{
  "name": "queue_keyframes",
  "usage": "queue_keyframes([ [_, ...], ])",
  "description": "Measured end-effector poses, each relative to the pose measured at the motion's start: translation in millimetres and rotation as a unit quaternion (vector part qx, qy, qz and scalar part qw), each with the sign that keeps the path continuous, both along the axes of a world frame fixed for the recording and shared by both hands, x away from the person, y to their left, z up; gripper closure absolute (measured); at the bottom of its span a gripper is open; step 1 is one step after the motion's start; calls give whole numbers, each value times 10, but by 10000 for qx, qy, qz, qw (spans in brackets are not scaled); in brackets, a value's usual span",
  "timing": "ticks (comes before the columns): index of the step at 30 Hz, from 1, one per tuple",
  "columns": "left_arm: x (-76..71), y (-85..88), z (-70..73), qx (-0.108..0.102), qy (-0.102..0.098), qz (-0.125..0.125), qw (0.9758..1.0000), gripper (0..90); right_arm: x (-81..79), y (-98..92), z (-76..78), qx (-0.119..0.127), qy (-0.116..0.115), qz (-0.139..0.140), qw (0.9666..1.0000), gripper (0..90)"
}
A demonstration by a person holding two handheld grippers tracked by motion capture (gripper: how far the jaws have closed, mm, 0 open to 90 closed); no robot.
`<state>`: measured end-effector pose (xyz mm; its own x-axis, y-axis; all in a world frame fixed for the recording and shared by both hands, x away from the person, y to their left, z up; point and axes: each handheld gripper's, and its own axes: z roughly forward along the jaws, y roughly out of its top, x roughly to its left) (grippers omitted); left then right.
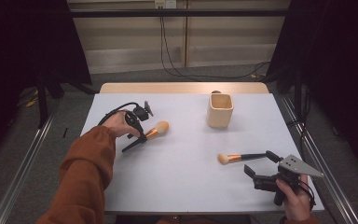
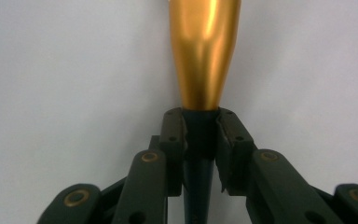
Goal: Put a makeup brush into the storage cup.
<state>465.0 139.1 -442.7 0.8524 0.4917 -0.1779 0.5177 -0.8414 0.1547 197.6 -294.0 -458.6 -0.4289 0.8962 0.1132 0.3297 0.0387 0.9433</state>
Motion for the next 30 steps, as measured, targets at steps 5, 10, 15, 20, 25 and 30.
queue_keyframes([
  [5, -3, 81, 94, -311, -112, 129, 9994, 747, -1, 6, 3, -4, 2, 10, 10000, 0],
  [10, -34, 143, 140, -618, -230, 223, 9976, 747, -1, 8, 2, -4, 1, 8, 10000, 0],
  [15, -87, 262, 171, -929, -463, 400, 9938, 747, 1, 13, 3, -7, -10, 15, 10000, 0],
  [20, -159, 365, 168, -1363, -664, 718, 9858, 747, 1, 16, 4, -9, -12, 16, 10000, 0],
  [25, -175, 477, 199, -1737, -812, 855, 9777, 747, 6, 18, 3, -35, -15, 37, 10000, 0],
  [30, -193, 528, 213, -1965, -961, 1057, 9700, 747, 8, 24, 5, -13, -8, 29, 10000, 0],
])
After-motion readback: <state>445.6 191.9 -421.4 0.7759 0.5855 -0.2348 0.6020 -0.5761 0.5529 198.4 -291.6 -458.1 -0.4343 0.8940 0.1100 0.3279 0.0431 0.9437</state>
